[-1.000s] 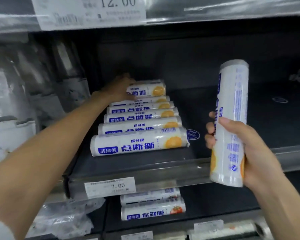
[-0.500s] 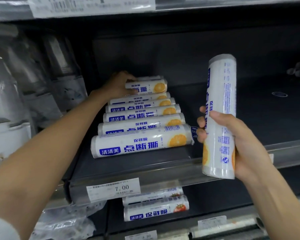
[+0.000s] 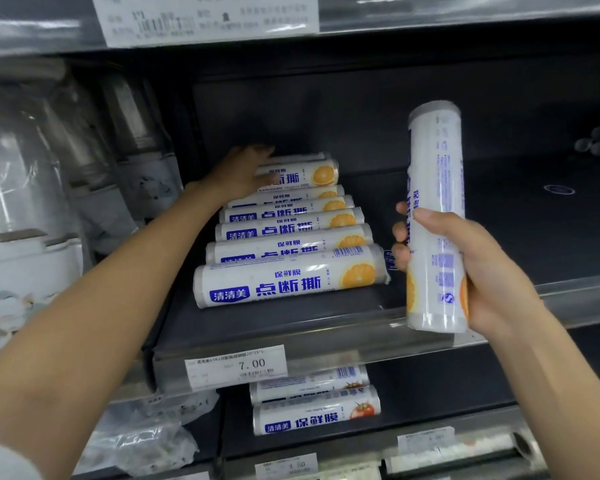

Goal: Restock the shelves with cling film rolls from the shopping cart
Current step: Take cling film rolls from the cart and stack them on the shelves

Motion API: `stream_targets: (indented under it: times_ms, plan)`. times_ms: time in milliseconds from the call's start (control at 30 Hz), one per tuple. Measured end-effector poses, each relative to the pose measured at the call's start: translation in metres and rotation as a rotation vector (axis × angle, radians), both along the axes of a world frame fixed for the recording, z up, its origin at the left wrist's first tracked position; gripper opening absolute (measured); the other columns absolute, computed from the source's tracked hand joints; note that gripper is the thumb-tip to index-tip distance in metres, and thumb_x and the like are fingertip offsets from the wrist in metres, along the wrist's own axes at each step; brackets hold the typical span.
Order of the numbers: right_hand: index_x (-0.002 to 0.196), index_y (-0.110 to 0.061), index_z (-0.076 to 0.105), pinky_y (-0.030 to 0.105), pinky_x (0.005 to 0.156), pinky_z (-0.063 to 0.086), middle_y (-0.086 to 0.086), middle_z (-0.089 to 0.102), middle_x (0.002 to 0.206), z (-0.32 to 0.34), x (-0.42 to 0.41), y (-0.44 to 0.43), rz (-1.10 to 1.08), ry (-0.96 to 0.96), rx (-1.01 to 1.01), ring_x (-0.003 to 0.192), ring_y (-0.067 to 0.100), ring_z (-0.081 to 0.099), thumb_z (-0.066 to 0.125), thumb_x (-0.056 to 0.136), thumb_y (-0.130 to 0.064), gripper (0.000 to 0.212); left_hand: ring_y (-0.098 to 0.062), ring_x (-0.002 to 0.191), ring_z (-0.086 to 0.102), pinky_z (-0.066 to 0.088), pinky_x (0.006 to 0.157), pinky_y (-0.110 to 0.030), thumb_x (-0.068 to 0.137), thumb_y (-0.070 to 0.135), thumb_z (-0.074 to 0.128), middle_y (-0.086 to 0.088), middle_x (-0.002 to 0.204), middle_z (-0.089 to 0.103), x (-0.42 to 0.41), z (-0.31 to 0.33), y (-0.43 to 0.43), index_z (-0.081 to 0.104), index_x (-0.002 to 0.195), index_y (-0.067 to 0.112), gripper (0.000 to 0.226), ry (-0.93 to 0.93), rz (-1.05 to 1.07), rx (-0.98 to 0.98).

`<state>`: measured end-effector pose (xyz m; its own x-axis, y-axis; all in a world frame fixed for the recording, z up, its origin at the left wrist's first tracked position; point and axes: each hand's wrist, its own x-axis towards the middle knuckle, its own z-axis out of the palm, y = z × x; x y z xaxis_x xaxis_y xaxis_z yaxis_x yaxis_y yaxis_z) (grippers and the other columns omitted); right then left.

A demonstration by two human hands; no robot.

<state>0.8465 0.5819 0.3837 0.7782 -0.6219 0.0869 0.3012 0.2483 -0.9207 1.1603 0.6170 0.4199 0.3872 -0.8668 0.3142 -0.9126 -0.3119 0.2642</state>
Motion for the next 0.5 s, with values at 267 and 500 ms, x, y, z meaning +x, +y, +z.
stream_targets:
  times_ms: [267,500]
  plan:
    - [0.123,-0.008,0.052,0.03,0.065,0.058,0.012,0.072,0.094,0.06,0.051,-0.049,0.081,0.423,-0.537,0.074,0.017,0.07,0.075,0.072,-0.026,0.058,-0.005,0.093,0.053,0.03,0.08,-0.001,0.098,0.026,0.048,-0.001,0.108,0.065,-0.125,-0.019,0.156,0.063,0.117,0.009,0.029,-0.145,0.242,-0.662]
    - [0.131,-0.014,0.05,0.011,0.069,0.044,-0.005,0.054,0.112,0.077,0.122,-0.065,0.104,0.622,-1.291,0.094,0.011,0.055,0.074,0.079,-0.031,0.059,-0.031,0.089,0.06,0.044,0.084,-0.037,0.098,0.018,0.039,-0.015,0.095,0.067,-0.141,-0.12,0.179,0.066,0.096,-0.003,0.035,-0.426,0.403,-0.687]
